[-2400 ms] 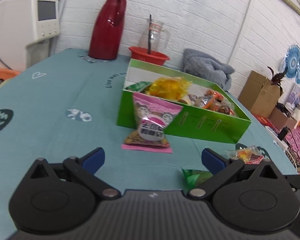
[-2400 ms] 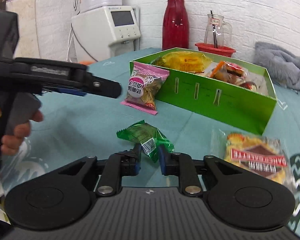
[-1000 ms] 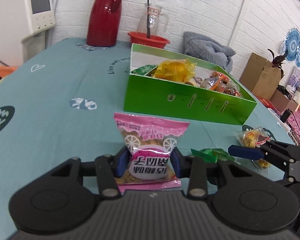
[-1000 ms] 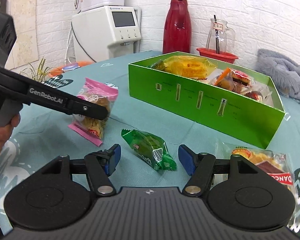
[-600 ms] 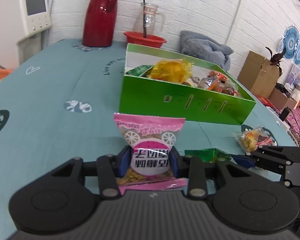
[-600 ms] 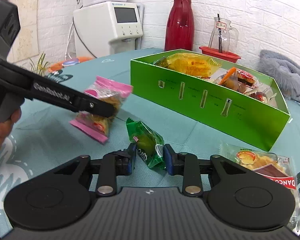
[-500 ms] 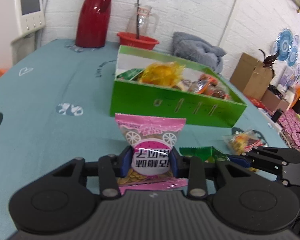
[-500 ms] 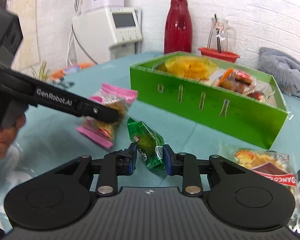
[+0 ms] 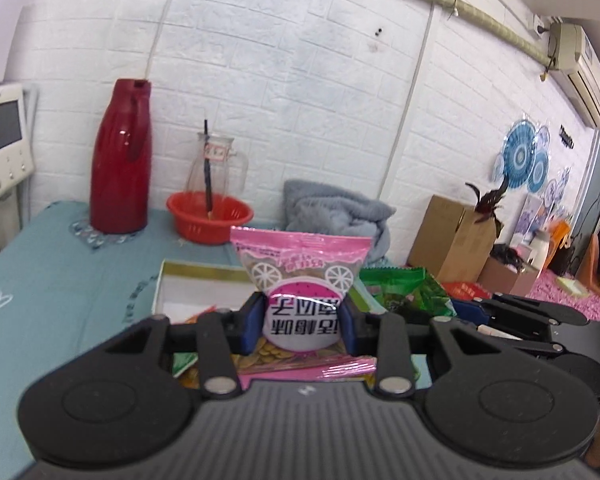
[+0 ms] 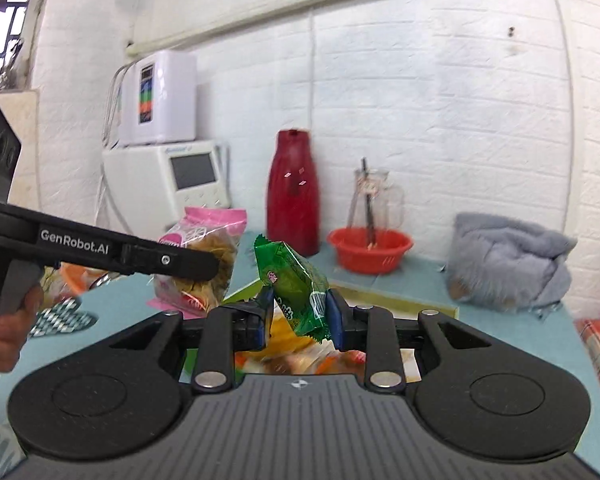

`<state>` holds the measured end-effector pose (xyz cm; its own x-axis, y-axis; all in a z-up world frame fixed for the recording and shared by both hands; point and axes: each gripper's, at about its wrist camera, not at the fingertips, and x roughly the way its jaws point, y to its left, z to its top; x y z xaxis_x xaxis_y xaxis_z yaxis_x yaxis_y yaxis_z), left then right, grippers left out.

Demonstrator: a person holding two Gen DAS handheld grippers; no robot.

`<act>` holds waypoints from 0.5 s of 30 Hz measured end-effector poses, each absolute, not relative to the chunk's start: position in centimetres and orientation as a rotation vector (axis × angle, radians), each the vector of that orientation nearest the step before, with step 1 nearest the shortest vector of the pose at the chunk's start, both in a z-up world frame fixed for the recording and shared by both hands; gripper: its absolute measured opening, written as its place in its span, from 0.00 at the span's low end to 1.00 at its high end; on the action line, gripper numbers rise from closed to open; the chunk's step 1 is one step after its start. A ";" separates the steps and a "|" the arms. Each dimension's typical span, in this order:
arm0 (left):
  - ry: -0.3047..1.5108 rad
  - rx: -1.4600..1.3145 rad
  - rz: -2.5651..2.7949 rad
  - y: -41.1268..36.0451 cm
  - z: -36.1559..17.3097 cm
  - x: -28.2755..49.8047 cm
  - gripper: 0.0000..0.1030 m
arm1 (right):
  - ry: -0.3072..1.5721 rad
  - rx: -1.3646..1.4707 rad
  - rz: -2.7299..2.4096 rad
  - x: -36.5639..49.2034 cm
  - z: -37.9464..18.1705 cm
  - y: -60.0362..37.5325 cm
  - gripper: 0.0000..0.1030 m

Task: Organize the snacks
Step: 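Carry the pink pouch and green candy into the green box and open both tools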

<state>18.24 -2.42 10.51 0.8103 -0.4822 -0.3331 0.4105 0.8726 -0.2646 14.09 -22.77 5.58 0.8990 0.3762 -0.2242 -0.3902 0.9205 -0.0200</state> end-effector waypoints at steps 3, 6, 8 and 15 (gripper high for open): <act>0.401 -0.174 -0.470 -4.1 11.0 20.3 0.33 | 0.212 -0.064 0.345 15.9 6.1 -23.8 0.49; 0.443 -0.174 -0.465 -5.5 10.2 22.7 0.33 | 0.241 -0.043 0.302 18.0 5.4 -24.9 0.50; 0.480 -0.177 -0.458 -6.2 9.1 24.2 0.33 | 0.272 -0.020 0.292 19.2 4.3 -25.5 0.50; 0.560 -0.184 -0.437 -7.0 6.7 27.2 0.34 | 0.362 0.003 0.256 22.1 1.0 -26.2 0.50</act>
